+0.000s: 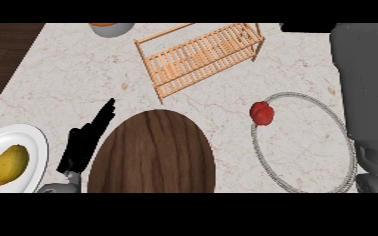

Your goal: Pick the tomato from the placemat and place it in the tiered shelf

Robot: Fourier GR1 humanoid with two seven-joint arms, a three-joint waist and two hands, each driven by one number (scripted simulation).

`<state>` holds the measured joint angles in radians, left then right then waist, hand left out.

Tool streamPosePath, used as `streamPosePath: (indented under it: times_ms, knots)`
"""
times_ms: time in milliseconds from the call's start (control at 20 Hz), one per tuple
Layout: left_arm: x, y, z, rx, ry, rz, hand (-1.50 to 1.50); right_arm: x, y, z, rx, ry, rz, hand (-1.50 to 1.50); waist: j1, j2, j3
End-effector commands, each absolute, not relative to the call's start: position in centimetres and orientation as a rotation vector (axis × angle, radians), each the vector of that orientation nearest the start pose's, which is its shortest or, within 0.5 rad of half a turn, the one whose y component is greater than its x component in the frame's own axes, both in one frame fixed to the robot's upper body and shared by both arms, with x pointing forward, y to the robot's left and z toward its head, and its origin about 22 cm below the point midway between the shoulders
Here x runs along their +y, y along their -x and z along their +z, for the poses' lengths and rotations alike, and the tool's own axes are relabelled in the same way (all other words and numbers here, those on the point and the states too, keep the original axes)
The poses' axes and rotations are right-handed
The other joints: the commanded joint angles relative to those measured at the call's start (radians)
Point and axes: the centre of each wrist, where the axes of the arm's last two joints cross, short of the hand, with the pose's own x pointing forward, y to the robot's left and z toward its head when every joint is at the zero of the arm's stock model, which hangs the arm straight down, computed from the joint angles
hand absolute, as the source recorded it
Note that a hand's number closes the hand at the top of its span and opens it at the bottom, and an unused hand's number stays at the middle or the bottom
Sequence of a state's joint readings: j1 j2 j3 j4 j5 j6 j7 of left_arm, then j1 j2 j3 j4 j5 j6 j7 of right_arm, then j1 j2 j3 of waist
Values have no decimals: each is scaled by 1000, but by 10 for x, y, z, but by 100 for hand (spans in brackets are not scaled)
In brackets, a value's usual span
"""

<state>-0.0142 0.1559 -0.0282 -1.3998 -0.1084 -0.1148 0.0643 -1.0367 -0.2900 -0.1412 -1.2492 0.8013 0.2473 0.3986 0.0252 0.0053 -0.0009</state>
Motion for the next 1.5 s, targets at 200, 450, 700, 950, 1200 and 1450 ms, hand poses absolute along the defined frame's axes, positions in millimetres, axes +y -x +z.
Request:
streamPosePath:
  times_ms: [200,450,700,950,1200,1450]
  knots:
    - [250,-256,-24,-1324,-76,-313,0,-160,-452,269,-1614,952,807,150,10,6,0]
    - [263,-255,-26,-1331,-86,-327,0,-145,-469,259,-1588,947,905,150,32,14,0]
    - [262,-260,-21,-1338,-88,-341,0,-118,-475,244,-1529,914,921,150,41,18,0]
    - [252,-263,-26,-1343,-81,-329,0,-115,-478,224,-1566,610,823,150,44,25,1]
    - [248,-247,-28,-1350,-49,-355,0,-112,-477,192,-1461,222,495,-150,62,22,2]
    - [245,-256,-24,-1363,-50,-354,0,-124,-481,201,-1559,55,277,-150,53,27,2]
